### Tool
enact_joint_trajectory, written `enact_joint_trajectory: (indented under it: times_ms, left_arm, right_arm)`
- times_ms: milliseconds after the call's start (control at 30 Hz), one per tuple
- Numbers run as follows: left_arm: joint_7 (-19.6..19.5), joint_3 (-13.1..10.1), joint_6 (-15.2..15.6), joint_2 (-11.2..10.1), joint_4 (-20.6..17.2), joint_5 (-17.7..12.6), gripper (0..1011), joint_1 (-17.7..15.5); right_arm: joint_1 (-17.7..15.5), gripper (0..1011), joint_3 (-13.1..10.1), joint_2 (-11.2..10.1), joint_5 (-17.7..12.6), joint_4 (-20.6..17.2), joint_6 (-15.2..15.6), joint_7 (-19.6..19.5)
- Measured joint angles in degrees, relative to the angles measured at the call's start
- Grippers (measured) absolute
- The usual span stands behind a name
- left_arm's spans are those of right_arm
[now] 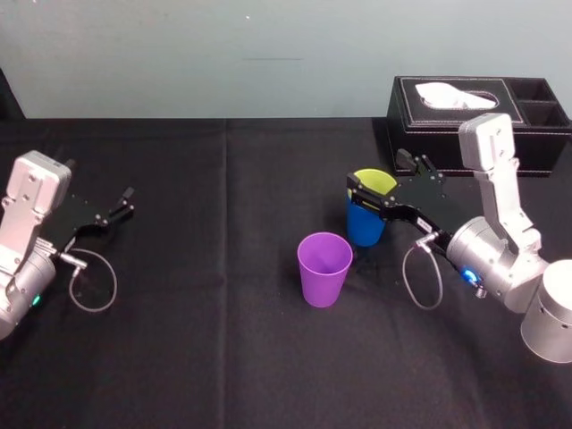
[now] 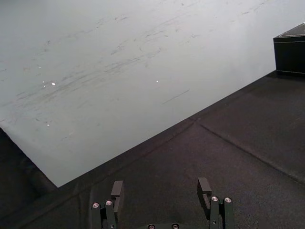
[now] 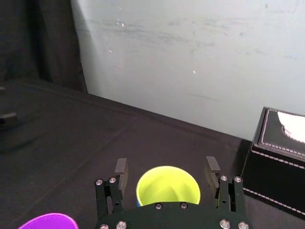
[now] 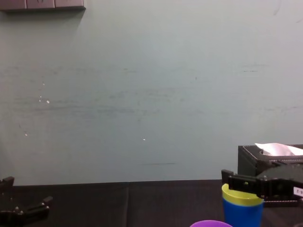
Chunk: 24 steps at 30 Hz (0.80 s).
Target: Stack the three plastic cups sequentially using one hand.
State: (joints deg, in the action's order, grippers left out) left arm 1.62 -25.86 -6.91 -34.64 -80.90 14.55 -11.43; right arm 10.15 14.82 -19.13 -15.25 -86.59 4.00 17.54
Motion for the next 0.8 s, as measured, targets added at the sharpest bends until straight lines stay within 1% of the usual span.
enact_joint_trajectory:
  times_ms: [100,200,233,333,433,500,533,633,667,800]
  left_arm:
    - [0.00,0.00,0.00,0.00,0.00,0.00,1011,0.00]
    - [0.00,0.00,0.00,0.00,0.00,0.00,1011,0.00]
    - [0.00,0.00,0.00,0.00,0.00,0.00,1011,0.00]
    - [0.00,0.00,0.00,0.00,0.00,0.00,1011,0.00]
    - [0.00,0.00,0.00,0.00,0.00,0.00,1011,0.00]
    - [0.00,0.00,0.00,0.00,0.00,0.00,1011,0.00]
    - [0.00,0.00,0.00,0.00,0.00,0.00,1011,0.00]
    - [0.00,0.00,0.00,0.00,0.00,0.00,1011,0.00]
    - [0.00,0.00,0.00,0.00,0.00,0.00,1011,0.00]
    - [0.00,0.00,0.00,0.00,0.00,0.00,1011,0.00]
  right_arm:
    - [-0.88,1003,-0.16,-0.43,-0.01,-1.49,-0.10,0.14]
    - [-2.14,1003,-0.33,-1.22,-0.02,-3.67,0.12,0.42]
    - [-2.98,1003,-0.47,-1.76,-0.02,-4.96,0.48,0.51]
    - [-4.41,1003,-0.80,-2.57,-0.10,-6.87,0.80,0.61]
    - [-7.36,1003,-1.59,-4.24,-0.32,-10.06,0.91,0.88]
    - [-8.75,1003,-1.81,-5.13,0.02,-11.39,0.69,0.89]
    - [-9.98,1003,-1.92,-6.05,0.53,-12.35,0.40,0.98]
    - [-11.80,1003,-2.07,-7.47,1.41,-13.71,-0.21,1.39]
    - [-13.13,1002,-2.34,-8.35,1.84,-14.51,-0.41,1.55]
    - [-16.29,1003,-3.09,-9.74,2.30,-15.93,-0.77,1.84]
